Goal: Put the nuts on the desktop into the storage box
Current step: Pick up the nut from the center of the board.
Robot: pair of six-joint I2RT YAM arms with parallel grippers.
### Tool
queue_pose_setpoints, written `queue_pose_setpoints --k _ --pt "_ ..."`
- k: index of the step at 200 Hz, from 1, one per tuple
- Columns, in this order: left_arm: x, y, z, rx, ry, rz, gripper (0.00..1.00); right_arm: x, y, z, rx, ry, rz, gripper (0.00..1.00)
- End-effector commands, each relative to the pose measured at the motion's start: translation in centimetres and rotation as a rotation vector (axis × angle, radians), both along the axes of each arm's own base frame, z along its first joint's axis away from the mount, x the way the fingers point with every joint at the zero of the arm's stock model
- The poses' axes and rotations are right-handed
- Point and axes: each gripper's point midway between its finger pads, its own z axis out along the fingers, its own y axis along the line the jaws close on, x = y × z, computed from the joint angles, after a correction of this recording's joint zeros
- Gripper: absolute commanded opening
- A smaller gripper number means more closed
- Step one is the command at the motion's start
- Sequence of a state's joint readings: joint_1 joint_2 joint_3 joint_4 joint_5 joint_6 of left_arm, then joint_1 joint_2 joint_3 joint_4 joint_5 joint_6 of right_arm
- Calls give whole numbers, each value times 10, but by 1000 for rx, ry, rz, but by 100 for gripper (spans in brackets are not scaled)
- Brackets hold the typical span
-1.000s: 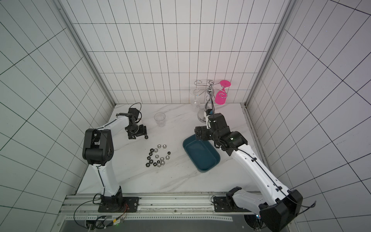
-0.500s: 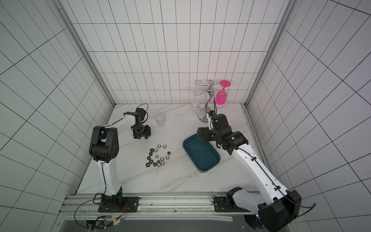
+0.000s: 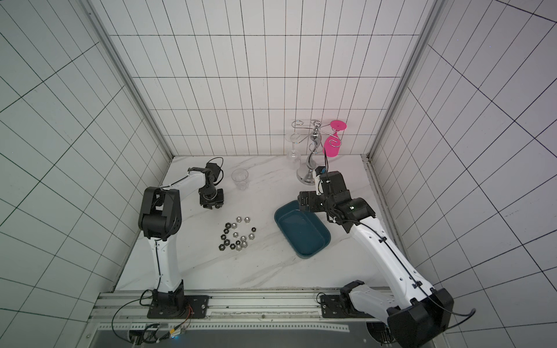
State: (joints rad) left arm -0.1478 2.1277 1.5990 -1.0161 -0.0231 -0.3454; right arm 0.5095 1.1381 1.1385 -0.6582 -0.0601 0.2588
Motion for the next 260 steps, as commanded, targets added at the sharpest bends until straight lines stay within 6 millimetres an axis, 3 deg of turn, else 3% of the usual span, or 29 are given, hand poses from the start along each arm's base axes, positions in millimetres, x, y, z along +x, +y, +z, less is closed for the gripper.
queue_pose_setpoints --k 1,37,74,101,146,168,196,223,260 --pt "6 0 3 10 -12 -3 39 -5 -8 0 -11 2 -4 99" --pt "6 0 7 19 -10 -17 22 -5 -9 4 -6 -3 -5 99" --pt "9 -19 35 0 -56 -54 15 -5 -9 11 -1 -18 -5 99" --pt "6 -66 72 -31 -113 -141 12 -5 -12 21 5 -43 -17 99" --pt "-23 -185 125 -179 -189 -342 12 -10 -35 26 -41 -56 -90 99" --pt "-44 -245 138 -241 -194 -445 12 -13 -49 23 -58 -43 -133 99" --pt "-68 -302 141 -287 -191 -540 13 -14 -68 19 -71 -18 -201 99" --pt "-79 -328 125 -265 -166 -578 13 -18 -78 16 -60 0 -231 99" --pt "-85 -337 95 -207 -130 -592 15 -25 -84 13 -51 11 -237 99"
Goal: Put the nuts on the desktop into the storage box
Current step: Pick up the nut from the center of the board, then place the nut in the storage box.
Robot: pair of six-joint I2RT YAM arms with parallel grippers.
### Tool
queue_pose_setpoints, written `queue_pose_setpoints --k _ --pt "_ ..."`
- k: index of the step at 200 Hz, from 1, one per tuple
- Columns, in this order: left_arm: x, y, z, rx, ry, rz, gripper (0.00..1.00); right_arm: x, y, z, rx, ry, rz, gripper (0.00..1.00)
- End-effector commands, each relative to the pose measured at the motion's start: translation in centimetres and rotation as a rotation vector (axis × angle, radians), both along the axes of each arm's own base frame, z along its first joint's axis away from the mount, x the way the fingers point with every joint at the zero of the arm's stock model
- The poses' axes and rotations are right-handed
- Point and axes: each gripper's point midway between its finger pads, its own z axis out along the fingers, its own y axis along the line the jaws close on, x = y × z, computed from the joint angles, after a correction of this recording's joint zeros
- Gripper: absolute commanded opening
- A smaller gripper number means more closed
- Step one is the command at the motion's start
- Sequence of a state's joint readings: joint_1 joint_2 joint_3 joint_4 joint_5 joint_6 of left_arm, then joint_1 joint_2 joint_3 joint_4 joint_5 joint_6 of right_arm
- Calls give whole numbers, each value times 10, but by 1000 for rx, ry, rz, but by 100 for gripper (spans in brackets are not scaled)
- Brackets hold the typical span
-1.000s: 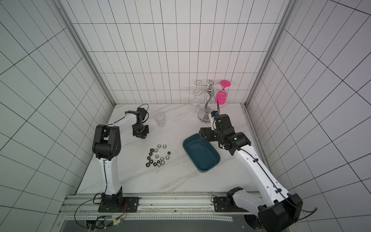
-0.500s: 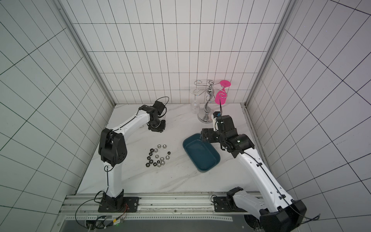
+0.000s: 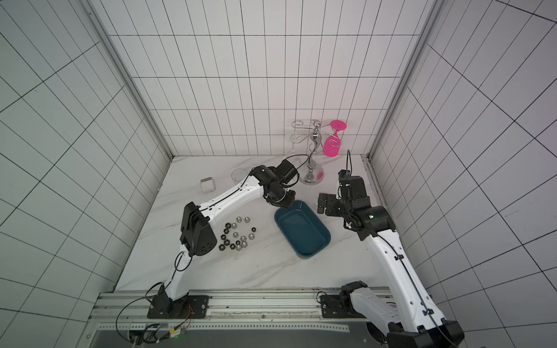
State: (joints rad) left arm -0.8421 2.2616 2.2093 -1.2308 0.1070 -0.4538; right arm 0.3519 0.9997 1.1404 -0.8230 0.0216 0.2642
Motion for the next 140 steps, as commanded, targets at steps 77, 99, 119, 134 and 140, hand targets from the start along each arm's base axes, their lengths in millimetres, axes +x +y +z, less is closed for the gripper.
queue_pose_setpoints --k 77,99,119,134,140 --pt "7 3 -49 119 12 22 30 -23 -12 -9 2 29 -10 99" --pt "9 3 -55 129 10 24 35 -26 -13 -10 3 35 -8 99" --pt "10 3 -57 133 10 28 41 -28 -13 -9 -2 35 0 99" --pt "11 2 -55 127 1 30 43 -29 -15 -8 -7 31 0 99" --pt "13 1 -51 119 -7 33 45 -30 -15 -8 -7 30 1 99"
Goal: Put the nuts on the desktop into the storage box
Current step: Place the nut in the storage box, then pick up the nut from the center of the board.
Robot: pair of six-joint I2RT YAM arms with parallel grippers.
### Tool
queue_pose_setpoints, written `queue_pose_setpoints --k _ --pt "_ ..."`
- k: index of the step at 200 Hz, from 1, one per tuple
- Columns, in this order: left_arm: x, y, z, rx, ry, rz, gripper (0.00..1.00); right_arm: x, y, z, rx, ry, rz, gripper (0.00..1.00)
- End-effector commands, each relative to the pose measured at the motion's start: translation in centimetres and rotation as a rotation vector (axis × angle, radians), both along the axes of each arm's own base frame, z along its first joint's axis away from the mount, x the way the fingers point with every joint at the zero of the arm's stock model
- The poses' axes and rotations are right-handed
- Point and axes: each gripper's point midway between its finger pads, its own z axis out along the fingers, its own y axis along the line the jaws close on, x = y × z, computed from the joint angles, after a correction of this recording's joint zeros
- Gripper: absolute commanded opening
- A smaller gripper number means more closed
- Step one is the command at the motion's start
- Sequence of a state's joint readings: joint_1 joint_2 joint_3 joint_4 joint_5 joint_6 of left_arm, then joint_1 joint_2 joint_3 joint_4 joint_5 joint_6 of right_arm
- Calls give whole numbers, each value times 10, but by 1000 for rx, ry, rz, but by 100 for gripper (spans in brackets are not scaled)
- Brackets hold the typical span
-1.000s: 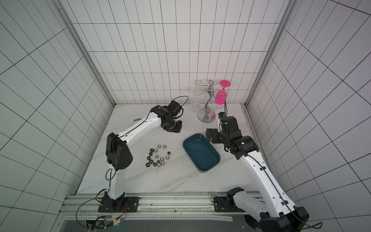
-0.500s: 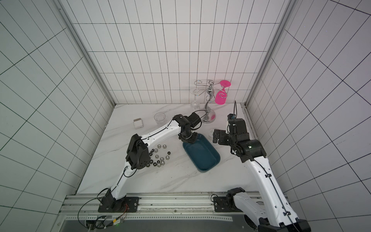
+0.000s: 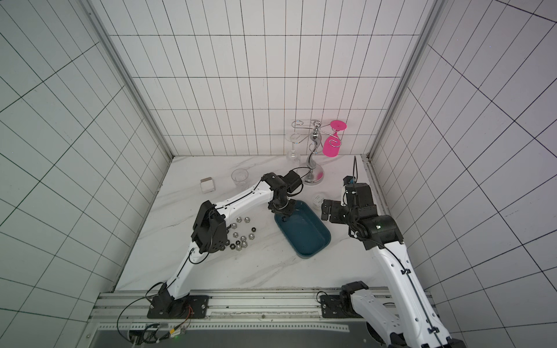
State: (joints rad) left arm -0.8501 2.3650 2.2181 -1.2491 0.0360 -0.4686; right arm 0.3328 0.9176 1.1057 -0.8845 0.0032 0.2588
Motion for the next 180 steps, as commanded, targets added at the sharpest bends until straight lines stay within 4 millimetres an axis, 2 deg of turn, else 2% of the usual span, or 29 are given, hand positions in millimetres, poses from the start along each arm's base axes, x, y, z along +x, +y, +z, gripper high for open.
queue_pose_setpoints --k 1,17,29,45,65,89,104,121,141,160,166,180 --pt "9 -6 1 -10 -36 4 46 -7 -4 -3 -10 12 4 99" --pt "11 -10 14 -44 -53 0 53 -9 -1 -1 2 6 23 100" --pt "16 -11 32 -78 -77 10 58 -10 3 2 20 -8 45 99" --pt "24 -9 65 -149 -122 23 71 -11 7 4 40 -26 60 98" --pt "33 1 117 -257 -201 49 78 -13 15 4 70 -26 95 96" --pt "41 32 186 -385 -314 113 86 -14 32 8 70 -44 160 95" --pt "44 61 215 -457 -363 172 88 -13 50 13 41 -72 216 95" --pt "46 102 241 -520 -448 242 98 -9 77 12 1 -74 280 95" --pt "47 164 247 -522 -561 356 98 -3 112 2 -37 -40 349 95" --pt "44 223 235 -532 -578 450 98 4 153 -15 -59 -4 437 95" --pt "41 240 225 -515 -580 477 98 6 164 -21 -67 11 458 96" --pt "35 271 211 -453 -605 514 98 8 192 -38 -92 52 524 96"
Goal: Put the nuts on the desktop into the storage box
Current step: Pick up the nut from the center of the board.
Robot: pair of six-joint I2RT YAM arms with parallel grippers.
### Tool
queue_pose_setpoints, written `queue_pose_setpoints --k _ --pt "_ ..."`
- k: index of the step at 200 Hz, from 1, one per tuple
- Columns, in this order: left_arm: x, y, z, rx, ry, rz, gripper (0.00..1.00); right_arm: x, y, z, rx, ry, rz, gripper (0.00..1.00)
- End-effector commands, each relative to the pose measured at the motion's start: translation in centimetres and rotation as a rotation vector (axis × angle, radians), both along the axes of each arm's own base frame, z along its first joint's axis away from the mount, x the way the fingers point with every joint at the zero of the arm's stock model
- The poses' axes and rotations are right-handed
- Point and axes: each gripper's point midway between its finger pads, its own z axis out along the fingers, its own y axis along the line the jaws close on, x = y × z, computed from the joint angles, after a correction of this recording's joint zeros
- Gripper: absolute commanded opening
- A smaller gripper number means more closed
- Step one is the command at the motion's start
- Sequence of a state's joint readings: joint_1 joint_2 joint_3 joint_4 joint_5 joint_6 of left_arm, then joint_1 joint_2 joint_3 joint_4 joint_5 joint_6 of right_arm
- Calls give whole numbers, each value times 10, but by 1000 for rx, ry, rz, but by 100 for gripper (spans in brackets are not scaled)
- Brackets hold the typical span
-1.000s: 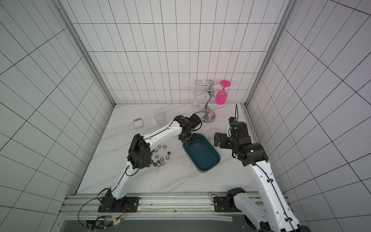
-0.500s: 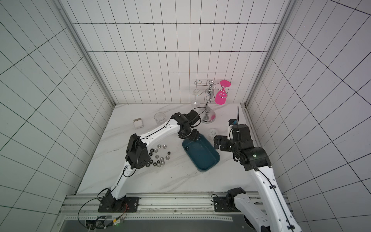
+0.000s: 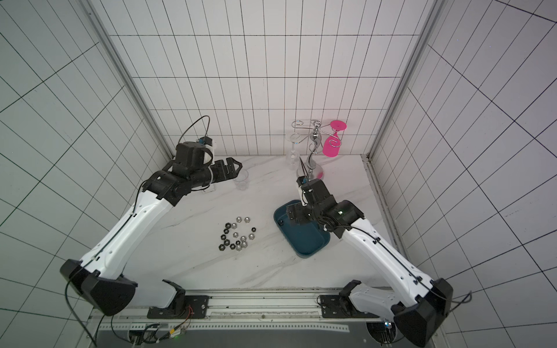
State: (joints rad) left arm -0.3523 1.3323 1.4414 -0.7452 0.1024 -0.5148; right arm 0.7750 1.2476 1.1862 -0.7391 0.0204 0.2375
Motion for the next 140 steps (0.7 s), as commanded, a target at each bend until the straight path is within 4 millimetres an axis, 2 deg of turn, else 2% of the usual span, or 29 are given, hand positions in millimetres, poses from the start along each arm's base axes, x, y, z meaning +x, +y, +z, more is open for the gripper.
queue_pose_setpoints --k 1,31,59,76,103,140 --pt "1 36 -28 38 -2 55 98 9 43 -2 -7 -21 84 96" --pt "-6 64 -59 120 27 88 98 10 99 -43 -94 55 215 95" --pt "-4 87 -81 143 64 158 98 18 134 -77 -151 99 273 92" --pt "-5 100 -89 139 84 195 98 22 148 -97 -188 127 296 88" --pt "-9 114 -102 115 123 221 98 27 164 -124 -226 168 327 73" --pt "-14 121 -111 112 142 227 98 37 183 -148 -263 178 355 69"
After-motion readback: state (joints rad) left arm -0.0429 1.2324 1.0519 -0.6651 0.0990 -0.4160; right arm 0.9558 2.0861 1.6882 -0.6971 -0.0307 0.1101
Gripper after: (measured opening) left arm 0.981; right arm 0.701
